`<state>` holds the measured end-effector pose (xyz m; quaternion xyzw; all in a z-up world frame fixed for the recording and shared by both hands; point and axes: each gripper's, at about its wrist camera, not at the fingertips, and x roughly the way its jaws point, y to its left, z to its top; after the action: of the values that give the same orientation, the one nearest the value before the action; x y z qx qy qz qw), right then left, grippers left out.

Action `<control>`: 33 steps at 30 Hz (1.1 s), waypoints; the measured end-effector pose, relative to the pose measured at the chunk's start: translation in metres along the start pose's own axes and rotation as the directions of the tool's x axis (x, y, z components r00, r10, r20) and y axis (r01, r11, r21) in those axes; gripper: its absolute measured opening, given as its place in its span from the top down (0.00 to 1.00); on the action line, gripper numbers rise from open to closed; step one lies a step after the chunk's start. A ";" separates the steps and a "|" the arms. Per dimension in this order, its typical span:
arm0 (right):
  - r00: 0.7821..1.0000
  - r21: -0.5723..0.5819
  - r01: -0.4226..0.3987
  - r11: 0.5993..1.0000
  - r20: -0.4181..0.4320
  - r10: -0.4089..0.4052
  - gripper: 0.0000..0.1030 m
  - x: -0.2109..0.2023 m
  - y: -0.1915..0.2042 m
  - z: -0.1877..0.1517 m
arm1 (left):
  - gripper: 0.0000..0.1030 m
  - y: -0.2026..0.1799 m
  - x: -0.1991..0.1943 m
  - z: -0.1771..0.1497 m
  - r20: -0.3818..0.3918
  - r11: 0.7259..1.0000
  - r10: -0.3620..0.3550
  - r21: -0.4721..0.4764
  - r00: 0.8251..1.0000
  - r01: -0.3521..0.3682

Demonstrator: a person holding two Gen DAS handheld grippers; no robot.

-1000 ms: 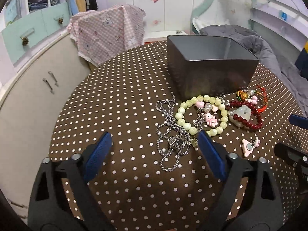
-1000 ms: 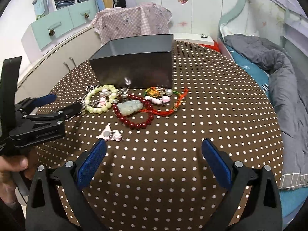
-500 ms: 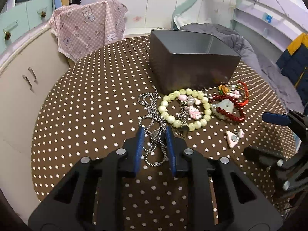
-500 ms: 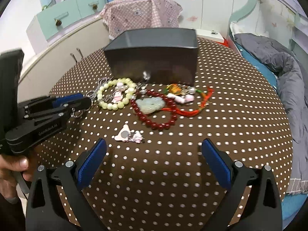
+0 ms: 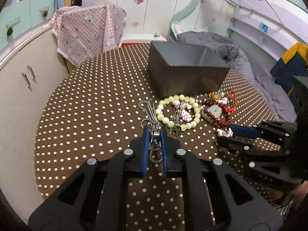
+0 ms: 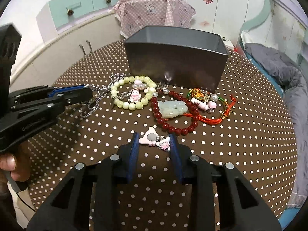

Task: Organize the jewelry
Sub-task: 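Lift the silver chain and drop it into the grey metal tray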

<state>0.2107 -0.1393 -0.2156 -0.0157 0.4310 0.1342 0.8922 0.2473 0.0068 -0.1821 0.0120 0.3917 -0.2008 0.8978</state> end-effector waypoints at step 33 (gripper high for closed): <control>0.935 -0.045 -0.068 0.997 0.345 0.079 0.71 -0.123 -0.049 0.151 | 0.88 -0.058 -0.140 0.163 0.431 0.991 -0.123 0.102 0.894 0.087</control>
<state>0.2658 -0.1928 -0.0300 0.0101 0.2653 0.1751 0.9481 0.2542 -0.0262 0.0379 -0.0184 0.1727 -0.2621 0.9493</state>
